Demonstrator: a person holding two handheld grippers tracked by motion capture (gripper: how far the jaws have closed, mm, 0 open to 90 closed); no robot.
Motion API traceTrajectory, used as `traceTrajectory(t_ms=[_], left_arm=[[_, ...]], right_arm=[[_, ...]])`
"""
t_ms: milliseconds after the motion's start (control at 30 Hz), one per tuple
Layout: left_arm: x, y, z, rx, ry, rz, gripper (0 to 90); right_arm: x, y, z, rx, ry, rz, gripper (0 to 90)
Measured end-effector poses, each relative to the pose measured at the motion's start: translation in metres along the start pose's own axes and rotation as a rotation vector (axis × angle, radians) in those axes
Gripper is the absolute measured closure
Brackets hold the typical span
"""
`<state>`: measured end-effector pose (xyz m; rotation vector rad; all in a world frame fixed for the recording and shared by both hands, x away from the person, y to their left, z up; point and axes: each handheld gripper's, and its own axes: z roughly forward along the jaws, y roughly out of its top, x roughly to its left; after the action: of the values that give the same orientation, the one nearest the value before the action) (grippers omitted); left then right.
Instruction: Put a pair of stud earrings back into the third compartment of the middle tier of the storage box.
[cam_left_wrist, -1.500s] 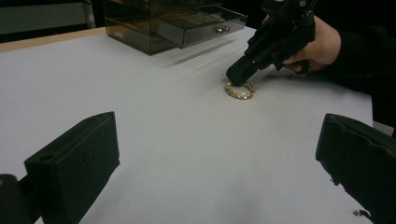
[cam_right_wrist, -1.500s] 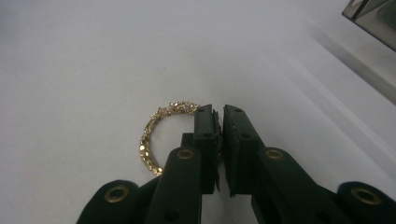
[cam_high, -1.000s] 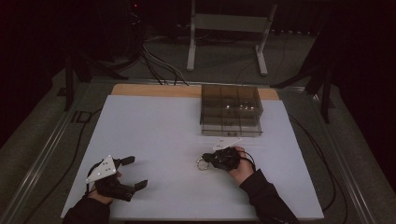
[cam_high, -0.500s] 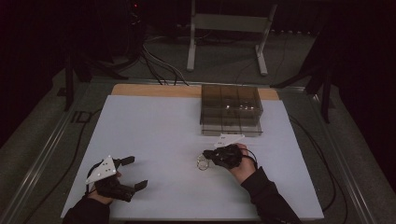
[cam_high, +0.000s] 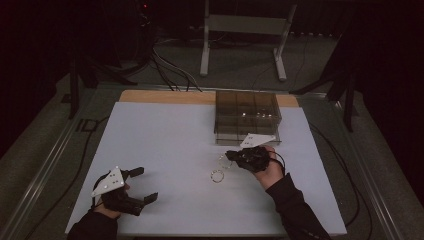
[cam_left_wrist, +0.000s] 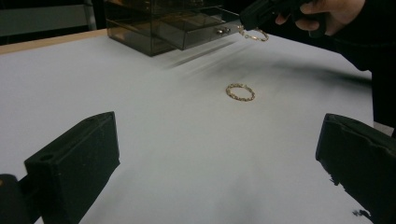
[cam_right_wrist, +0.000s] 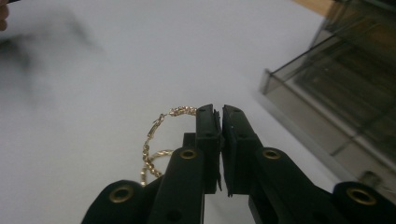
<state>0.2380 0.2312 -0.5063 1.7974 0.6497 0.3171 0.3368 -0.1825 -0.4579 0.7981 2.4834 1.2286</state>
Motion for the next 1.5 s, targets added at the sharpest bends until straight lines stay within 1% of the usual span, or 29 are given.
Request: traceTrajectory(t_ms=[233,500,633,700,900,967,1067,1367,1467,1500], left_arm=[[0.000,0.000,0.000,0.001,-0.001,0.000,0.6],[0.001,0.000,0.000,-0.003,0.001,-0.006,0.6],[0.000,0.000,0.000,-0.001,0.000,-0.001,0.6],[0.001,0.000,-0.001,-0.004,0.001,-0.005,0.6],[0.001,0.000,-0.001,-0.004,0.003,-0.004,0.6],[0.000,0.000,-0.001,-0.001,0.003,0.002,0.6],[0.000,0.000,0.000,-0.003,0.005,-0.001,0.6],[0.000,0.000,0.000,0.002,0.004,0.006,0.6],[0.000,0.000,0.000,-0.003,0.005,0.001,0.6],[0.000,0.000,0.000,-0.004,0.006,0.002,0.6]], right_arm=[[-0.011,0.005,-0.014,-0.012,-0.045,0.007,86.1],[-0.024,0.007,-0.024,-0.023,-0.087,0.021,86.2],[-0.033,0.008,-0.029,-0.039,-0.111,0.041,86.2],[-0.038,0.009,-0.032,-0.043,-0.124,0.044,86.2],[-0.055,0.009,-0.043,-0.055,-0.174,0.075,86.2],[-0.061,0.009,-0.047,-0.062,-0.189,0.091,86.2],[-0.069,0.008,-0.053,-0.071,-0.213,0.108,86.2],[-0.093,0.000,-0.067,-0.082,-0.294,0.182,86.1],[-0.102,-0.004,-0.069,-0.077,-0.323,0.203,86.1],[-0.105,-0.006,-0.068,-0.074,-0.333,0.217,86.2]])
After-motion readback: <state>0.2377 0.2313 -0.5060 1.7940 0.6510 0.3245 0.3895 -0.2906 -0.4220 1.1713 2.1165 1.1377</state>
